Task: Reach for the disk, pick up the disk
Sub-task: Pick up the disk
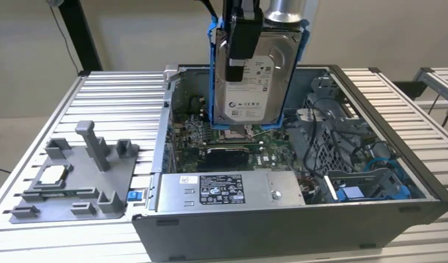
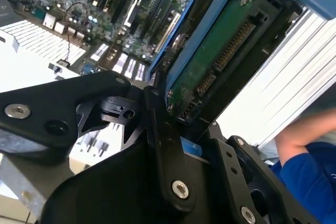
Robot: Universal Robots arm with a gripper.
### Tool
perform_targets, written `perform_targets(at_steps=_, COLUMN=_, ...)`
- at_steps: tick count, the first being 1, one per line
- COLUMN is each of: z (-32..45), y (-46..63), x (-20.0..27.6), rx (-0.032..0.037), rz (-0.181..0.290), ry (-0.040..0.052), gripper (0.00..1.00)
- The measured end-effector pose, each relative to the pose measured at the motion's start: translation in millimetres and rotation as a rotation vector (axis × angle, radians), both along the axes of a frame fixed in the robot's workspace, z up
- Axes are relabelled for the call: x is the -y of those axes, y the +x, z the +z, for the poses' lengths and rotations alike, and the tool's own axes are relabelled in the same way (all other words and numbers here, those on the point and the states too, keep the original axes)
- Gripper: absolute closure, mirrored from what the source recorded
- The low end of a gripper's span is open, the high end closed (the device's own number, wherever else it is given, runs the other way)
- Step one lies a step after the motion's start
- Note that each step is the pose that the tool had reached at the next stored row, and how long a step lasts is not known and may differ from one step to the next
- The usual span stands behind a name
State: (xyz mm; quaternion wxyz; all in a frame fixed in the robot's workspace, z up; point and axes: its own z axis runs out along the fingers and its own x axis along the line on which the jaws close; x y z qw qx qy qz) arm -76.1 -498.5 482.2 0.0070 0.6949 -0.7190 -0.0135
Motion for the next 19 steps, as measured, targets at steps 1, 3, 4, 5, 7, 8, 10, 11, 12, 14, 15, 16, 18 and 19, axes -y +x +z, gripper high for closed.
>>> perform_targets(at_steps=1, z=-0.1, y=0.8, x=2.0, rx=-0.0001, rz=0.000, ry=0.0000, gripper=1.00)
perform_targets(at_steps=3, z=-0.2, y=2.7, x=6.3, rx=-0.0005, rz=0.000, ry=0.0000, gripper=1.00)
perform_targets(at_steps=4, z=-0.2, y=3.7, x=8.3, rx=-0.0007, rz=0.000, ry=-0.0001, gripper=1.00)
perform_targets(at_steps=5, z=-0.3, y=4.9, x=10.2, rx=-0.0008, rz=0.000, ry=0.0000, gripper=1.00)
perform_targets(at_steps=7, z=-0.5, y=7.3, x=13.6, rx=-0.0012, rz=0.000, ry=0.0000, gripper=1.00)
perform_targets(at_steps=8, z=-0.6, y=8.6, x=15.2, rx=-0.0014, rz=0.000, ry=0.0000, gripper=1.00)
perform_targets(at_steps=10, z=-0.7, y=11.6, x=18.3, rx=-0.0019, rz=0.000, ry=0.0000, gripper=1.00)
perform_targets(at_steps=11, z=-0.8, y=13.2, x=19.8, rx=-0.0021, rz=0.000, ry=-0.0001, gripper=1.00)
perform_targets(at_steps=12, z=-0.9, y=14.9, x=21.4, rx=-0.0023, rz=0.000, ry=-0.0001, gripper=1.00)
perform_targets(at_steps=14, z=-1.1, y=18.2, x=24.3, rx=-0.0028, rz=0.000, ry=0.0000, gripper=1.00)
perform_targets(at_steps=15, z=-1.1, y=19.8, x=25.9, rx=-0.0030, rz=0.000, ry=0.0000, gripper=1.00)
perform_targets(at_steps=16, z=-1.2, y=21.6, x=27.5, rx=-0.0033, rz=0.000, ry=0.0000, gripper=1.00)
perform_targets(at_steps=18, z=-1.3, y=24.9, x=30.5, rx=-0.0038, rz=0.000, ry=-0.0001, gripper=1.00)
perform_targets(at_steps=19, z=-1.5, y=26.6, x=32.0, rx=-0.0040, rz=0.000, ry=-0.0001, gripper=1.00)
